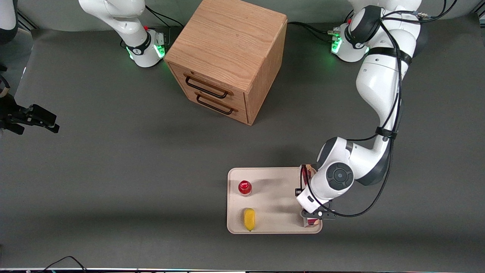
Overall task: Place red cookie box on tray
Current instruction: 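Carry the held cookie box over the white tray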
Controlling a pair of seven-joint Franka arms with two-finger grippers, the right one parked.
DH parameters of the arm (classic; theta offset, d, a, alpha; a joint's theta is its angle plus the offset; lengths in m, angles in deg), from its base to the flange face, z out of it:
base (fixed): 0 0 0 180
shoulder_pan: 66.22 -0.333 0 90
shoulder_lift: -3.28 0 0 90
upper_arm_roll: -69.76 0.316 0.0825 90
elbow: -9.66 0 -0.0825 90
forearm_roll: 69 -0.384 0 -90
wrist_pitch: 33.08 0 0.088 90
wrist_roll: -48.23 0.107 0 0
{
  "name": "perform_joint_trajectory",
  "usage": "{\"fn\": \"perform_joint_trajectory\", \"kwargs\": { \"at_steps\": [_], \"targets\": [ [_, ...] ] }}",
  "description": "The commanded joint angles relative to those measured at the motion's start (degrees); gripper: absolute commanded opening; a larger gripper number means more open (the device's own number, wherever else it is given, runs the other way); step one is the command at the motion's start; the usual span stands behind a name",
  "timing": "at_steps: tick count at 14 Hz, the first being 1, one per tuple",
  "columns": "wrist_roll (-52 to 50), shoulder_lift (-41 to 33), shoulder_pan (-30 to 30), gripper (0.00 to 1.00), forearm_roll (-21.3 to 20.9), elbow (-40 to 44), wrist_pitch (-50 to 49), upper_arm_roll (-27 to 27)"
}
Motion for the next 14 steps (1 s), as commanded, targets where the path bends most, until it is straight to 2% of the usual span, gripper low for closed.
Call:
{"fn": "perform_joint_trajectory", "kwargs": {
  "at_steps": [1,4,6,9,12,14],
  "targets": [
    [-0.9,0.3,0.6,0.99,-0.9,0.9,-0.1,1.6],
    [-1.6,-1.3,0.5,1.0,-0.2,-0.2,-0.1,1.6],
    [-1.4,-5.3,-0.4,1.0,0.4,-4.1,1.1,1.5],
    [-0.6,-12.9,-2.9,1.0,5.0,-12.3,6.5,1.5],
    [-0.7,-19.7,-5.4,1.0,10.7,-14.9,4.9,1.5],
    [-0.6,-26.8,-9.0,1.0,15.2,-20.4,4.2,1.5]
  ]
}}
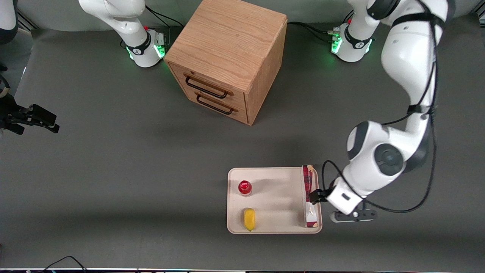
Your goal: Place red cookie box on tray
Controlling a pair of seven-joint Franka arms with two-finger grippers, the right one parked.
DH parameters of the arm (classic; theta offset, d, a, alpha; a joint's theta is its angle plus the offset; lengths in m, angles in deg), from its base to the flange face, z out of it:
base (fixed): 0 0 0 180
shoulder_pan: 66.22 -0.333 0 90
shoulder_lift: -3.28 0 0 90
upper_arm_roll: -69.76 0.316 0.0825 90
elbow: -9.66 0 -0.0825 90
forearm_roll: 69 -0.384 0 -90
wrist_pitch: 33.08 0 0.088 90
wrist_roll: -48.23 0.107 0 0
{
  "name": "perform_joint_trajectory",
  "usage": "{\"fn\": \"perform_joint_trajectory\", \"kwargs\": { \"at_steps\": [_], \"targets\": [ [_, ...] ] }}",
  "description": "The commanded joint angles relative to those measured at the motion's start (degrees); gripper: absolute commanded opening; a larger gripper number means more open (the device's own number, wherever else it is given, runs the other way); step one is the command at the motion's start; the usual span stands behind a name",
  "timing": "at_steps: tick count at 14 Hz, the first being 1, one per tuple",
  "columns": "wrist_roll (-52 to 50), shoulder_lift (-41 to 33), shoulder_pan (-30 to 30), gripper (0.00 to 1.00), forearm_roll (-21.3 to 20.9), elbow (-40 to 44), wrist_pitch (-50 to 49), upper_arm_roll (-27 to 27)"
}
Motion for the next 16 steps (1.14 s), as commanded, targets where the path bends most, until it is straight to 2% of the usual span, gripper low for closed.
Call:
{"fn": "perform_joint_trajectory", "kwargs": {
  "at_steps": [1,4,6,7,8,11,16],
  "targets": [
    [0.4,-13.2,-5.2,1.0,4.7,-11.8,-3.4,0.2],
    [11.1,-21.3,-10.9,1.0,4.0,-12.3,-18.3,0.5],
    [14.3,-25.1,-14.1,1.0,0.8,-12.8,-24.5,0.6],
    [15.5,-27.9,-15.0,1.0,-1.6,-14.2,-26.2,0.5],
    [17.1,-31.3,-16.2,1.0,-2.3,-17.2,-27.1,0.5],
    [18.5,-41.5,-18.0,1.0,-2.3,-26.6,-27.2,0.5],
    [19.0,-47.3,-18.2,1.0,-1.9,-28.7,-30.5,0.5]
  ]
}}
